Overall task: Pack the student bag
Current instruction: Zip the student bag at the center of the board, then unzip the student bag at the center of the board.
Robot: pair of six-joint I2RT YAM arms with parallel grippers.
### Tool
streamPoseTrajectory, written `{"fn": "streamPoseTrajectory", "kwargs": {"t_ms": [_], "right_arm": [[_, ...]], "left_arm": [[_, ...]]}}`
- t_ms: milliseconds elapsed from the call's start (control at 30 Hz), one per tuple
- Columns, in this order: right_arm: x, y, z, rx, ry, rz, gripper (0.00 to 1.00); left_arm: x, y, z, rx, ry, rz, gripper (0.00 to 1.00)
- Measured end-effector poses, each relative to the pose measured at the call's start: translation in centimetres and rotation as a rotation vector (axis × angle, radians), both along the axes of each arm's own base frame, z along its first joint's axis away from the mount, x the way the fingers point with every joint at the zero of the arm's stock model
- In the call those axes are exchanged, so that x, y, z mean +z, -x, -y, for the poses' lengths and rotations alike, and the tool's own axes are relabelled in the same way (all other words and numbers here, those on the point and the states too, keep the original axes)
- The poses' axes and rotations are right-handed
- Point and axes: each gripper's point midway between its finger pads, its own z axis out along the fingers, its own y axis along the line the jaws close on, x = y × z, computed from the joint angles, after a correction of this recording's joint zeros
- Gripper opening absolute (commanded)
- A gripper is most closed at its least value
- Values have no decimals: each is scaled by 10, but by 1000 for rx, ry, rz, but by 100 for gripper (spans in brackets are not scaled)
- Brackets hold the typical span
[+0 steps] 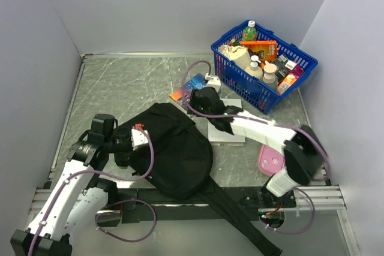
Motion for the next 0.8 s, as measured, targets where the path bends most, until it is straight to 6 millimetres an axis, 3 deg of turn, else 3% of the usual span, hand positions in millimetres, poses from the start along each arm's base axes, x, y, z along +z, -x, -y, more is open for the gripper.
{"fn": "streamPoseTrajectory", "kwargs": {"t_ms": [67, 133, 233, 333, 433, 533, 800], "right_arm": [[28, 17, -4, 51, -58, 65, 61], [52, 48, -15, 145, -107, 132, 59], [73, 108, -45, 341, -148, 211, 57], [64, 157, -69, 502, -141, 213, 56], [31, 180, -72, 569, -80, 166, 55], [16, 194, -73, 619, -22, 164, 55], [37, 234, -98, 832, 49, 378, 59]], "left_arm": [[1, -1, 4, 8, 25, -30, 1], [0, -3, 7, 12, 44, -58, 1], [0, -6, 11, 21, 67, -92, 1], [4, -10, 16, 39, 101, -121, 1], [9, -14, 20, 65, 138, -148, 1], [14, -19, 23, 91, 171, -164, 1], [26, -32, 28, 160, 237, -190, 1]]}}
